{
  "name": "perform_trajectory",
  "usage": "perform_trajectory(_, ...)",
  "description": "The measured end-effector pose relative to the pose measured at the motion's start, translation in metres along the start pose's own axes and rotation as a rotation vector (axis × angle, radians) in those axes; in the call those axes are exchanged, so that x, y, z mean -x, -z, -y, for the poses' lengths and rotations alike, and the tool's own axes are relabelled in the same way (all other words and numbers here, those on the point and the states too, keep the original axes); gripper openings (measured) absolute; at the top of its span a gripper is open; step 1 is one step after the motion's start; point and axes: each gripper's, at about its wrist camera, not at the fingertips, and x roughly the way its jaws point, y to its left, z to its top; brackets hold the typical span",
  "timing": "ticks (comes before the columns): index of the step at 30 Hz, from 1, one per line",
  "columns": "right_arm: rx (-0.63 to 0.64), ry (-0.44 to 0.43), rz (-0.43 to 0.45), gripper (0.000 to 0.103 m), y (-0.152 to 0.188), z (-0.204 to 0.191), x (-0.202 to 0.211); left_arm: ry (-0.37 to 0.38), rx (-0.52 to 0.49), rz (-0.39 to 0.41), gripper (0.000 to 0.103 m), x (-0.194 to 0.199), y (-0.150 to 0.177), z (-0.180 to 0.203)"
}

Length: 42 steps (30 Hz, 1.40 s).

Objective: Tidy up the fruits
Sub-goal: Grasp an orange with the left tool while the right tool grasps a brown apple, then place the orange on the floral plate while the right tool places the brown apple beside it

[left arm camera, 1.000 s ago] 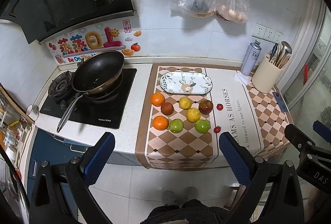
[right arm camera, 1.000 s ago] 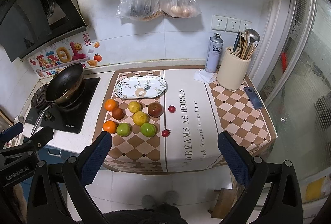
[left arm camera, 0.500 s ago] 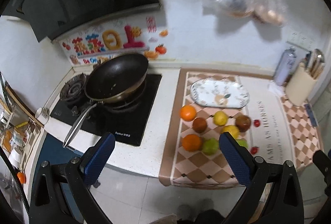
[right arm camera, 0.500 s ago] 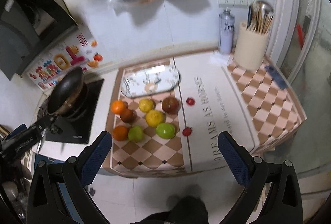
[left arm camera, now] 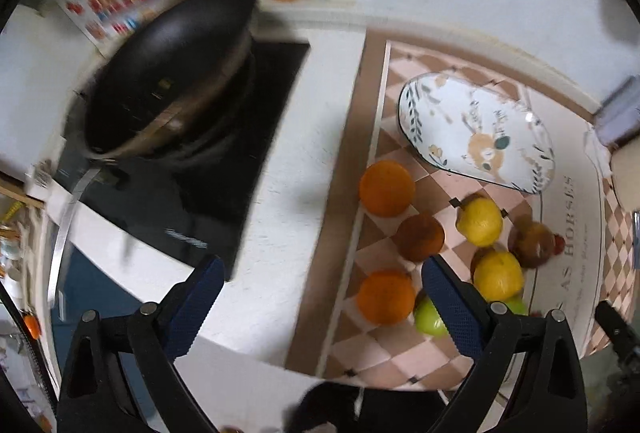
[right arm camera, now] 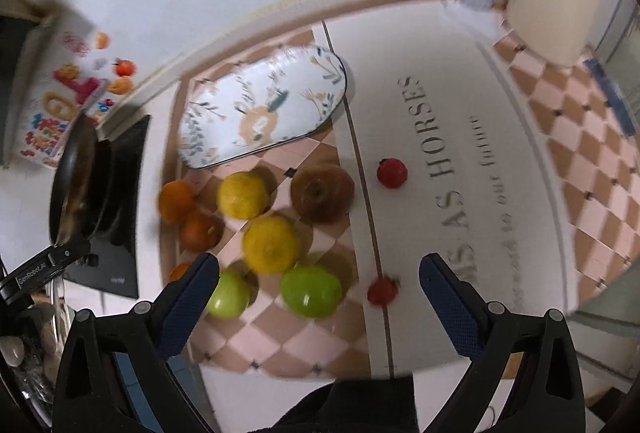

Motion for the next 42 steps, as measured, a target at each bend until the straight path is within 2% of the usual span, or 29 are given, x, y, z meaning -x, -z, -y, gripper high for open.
perform_trajectory(2, -0.016, -0.009, -0.060, 0.098, -0.019, 0.004, -0.032, 0.037, 0.022, -0.075, 0.099, -0.029, -0.018, 0.003)
perform_trajectory(5, -0.025, -0.018, -0.121, 0.093, -0.034, 0.007, -0.065, 0.072, 0.044, -0.181, 0.092, -0.069, -0.039, 0.013)
perform_trajectory(7, -0.026, -0.015, -0.152, 0.093, -0.040, 0.007, -0.081, 0.093, 0.052, -0.235, 0.092, -0.090, -0.049, 0.020)
perform_trajectory(11, -0.022, -0.018, -0.196, 0.092, -0.047, 0.003, -0.100, 0.096, 0.037, -0.297, 0.092, -0.124, -0.066, 0.038)
perform_trajectory(16, -0.018, -0.022, -0.228, 0.092, -0.051, 0.000, -0.115, 0.082, 0.004, -0.345, 0.092, -0.149, -0.070, 0.052)
perform_trajectory(20, -0.015, -0.036, -0.247, 0.091, -0.053, -0.004, -0.128, 0.064, -0.019, -0.365, 0.092, -0.160, -0.067, 0.061)
perform_trajectory(23, -0.007, -0.039, -0.260, 0.085, -0.053, -0.007, -0.136, 0.062, -0.034, -0.371, 0.091, -0.164, -0.063, 0.065)
perform_trajectory(27, 0.013, -0.009, -0.264, 0.073, -0.049, -0.010, -0.144, 0.078, -0.050, -0.384, 0.064, -0.170, -0.057, 0.070)
perform_trajectory(29, 0.025, 0.002, -0.252, 0.070, -0.047, -0.012, -0.144, 0.071, -0.062, -0.372, 0.064, -0.171, -0.056, 0.074)
perform_trajectory(37, 0.085, 0.023, -0.198, 0.069, -0.041, -0.020, -0.136, 0.026, -0.116, -0.310, 0.063, -0.149, -0.045, 0.091)
perform_trajectory(42, 0.095, -0.022, -0.157, 0.069, -0.049, -0.022, -0.111, 0.055, -0.151, -0.243, 0.063, -0.105, -0.041, 0.103)
